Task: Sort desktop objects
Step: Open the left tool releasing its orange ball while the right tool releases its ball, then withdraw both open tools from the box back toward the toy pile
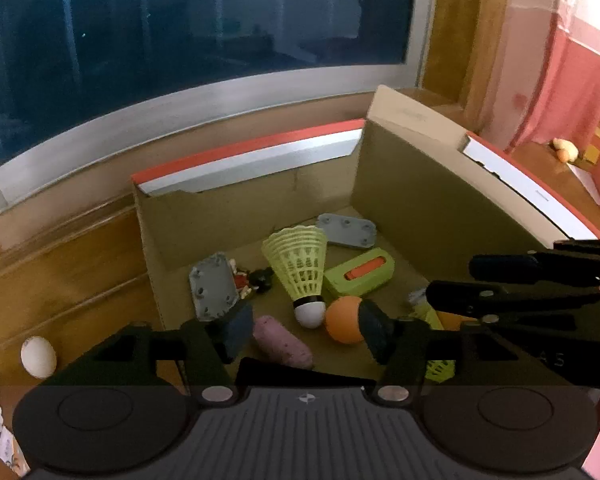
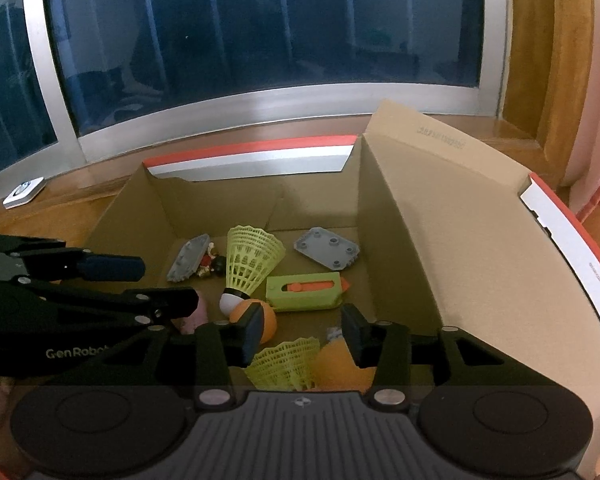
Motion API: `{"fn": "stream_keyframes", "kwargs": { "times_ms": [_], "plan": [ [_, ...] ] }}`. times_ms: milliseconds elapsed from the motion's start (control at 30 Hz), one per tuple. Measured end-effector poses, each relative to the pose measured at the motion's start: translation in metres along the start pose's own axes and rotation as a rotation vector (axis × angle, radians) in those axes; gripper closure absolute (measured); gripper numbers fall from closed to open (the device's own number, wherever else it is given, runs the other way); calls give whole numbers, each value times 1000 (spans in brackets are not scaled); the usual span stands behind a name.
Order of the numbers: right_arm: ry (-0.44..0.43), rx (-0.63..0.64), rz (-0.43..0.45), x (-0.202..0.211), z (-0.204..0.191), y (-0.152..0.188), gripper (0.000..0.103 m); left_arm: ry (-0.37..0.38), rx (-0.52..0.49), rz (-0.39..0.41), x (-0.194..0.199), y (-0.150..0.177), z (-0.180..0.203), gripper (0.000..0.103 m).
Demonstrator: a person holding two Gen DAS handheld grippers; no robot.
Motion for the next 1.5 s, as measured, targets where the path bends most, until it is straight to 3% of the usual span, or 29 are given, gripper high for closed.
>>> {"fn": "stream_keyframes", "kwargs": {
  "times_ms": [267, 400, 467, 533, 733, 900, 1067, 1300, 1500],
  "plan": [
    [-16, -12, 7, 3, 1, 1, 54, -40, 10, 35, 9, 2, -2, 37],
    [-27, -5, 23, 6, 0, 1, 50, -27, 53, 69, 29, 5, -5, 24],
    [-24, 5, 37, 8, -1, 0, 36, -13, 75, 86, 41, 7, -6, 23],
    [-21, 14, 54, 11, -2, -2, 30, -17, 71, 107, 55, 10, -6, 20],
    [19, 36, 66, 13, -6, -3, 29, -27, 49, 160, 94, 24, -13, 11],
    [64, 12, 78, 23, -19, -2, 28, -30, 54, 150, 113, 45, -38, 11],
    [105, 0, 116, 39, -63, -1, 28, -36, 67, 139, 138, 72, -80, 8],
    [118, 16, 174, 67, -143, -3, 28, -104, 105, 140, 167, 110, -157, 7],
    [34, 82, 183, 77, -229, 0, 28, -163, 138, 140, 191, 142, -223, 7]
  ]
}}
Point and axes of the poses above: each gripper's, at about its wrist camera, not at the fingertips, and x roughly against the way its jaws point, z to its right, y to its underside, the point moved 6 cm from there along -x, roughly the way its jaws point, and after that the axes turned 4 degrees about y, right-handed, at the moved point
